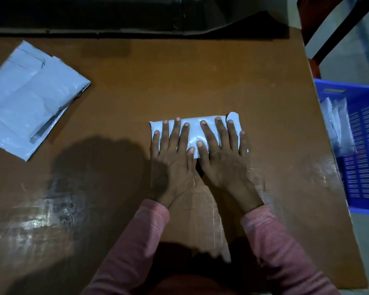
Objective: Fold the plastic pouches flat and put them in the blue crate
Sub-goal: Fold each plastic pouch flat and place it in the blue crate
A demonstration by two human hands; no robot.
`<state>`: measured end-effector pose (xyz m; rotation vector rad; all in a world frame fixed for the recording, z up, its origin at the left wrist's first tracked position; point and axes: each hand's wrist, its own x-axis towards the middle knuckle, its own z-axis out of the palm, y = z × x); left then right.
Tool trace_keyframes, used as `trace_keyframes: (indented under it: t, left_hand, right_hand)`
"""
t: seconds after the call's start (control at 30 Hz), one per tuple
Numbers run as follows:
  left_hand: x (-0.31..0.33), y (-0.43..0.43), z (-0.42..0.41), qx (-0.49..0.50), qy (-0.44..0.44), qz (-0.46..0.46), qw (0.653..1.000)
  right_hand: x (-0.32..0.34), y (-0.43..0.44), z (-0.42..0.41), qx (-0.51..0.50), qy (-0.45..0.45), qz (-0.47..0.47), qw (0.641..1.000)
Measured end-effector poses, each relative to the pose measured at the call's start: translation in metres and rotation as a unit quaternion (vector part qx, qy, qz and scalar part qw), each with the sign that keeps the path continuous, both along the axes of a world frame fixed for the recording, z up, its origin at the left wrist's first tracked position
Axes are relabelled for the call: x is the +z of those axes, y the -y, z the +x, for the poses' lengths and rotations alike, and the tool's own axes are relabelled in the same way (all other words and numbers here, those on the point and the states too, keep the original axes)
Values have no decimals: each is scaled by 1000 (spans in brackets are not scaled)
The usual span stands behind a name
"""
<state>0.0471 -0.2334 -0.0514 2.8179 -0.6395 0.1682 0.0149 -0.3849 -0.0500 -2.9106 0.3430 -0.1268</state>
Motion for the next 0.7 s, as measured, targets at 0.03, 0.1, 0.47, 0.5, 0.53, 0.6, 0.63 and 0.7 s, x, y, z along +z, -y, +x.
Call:
trace_keyframes:
  t: [0.03,0.1,0.47,0.5,0.53,0.6,0.63,0.7]
  left_hand:
    - [-1,0,0,0,1,-1,1000]
    - [-2,0,1,3,2,-8,1000]
    - [-4,-1,2,-6,23,-62,998]
    - [-5,0,3,-5,26,-66,997]
    - [-6,0,3,-3,27,-64,998]
    - [-8,-1,3,3,26,-48,999]
    - [-8,-1,3,4,24,-37,999]
    - [-7,0,2,3,14,-8,1000]
  right_hand:
    - [0,0,0,-1,1,-3,1000]
    - [0,0,1,-6,4,-3,1000]
    - [-2,-1,1,-13,6,-10,1000]
    - [-2,-1,2,-15,7,-7,1000]
    - [-2,-1,2,-18,7,-4,1000]
    - [-1,-2,2,-20,5,-4,1000]
    - [0,-2,2,-18,-1,-6,1000]
    - [4,-1,3,-13,-28,3,1000]
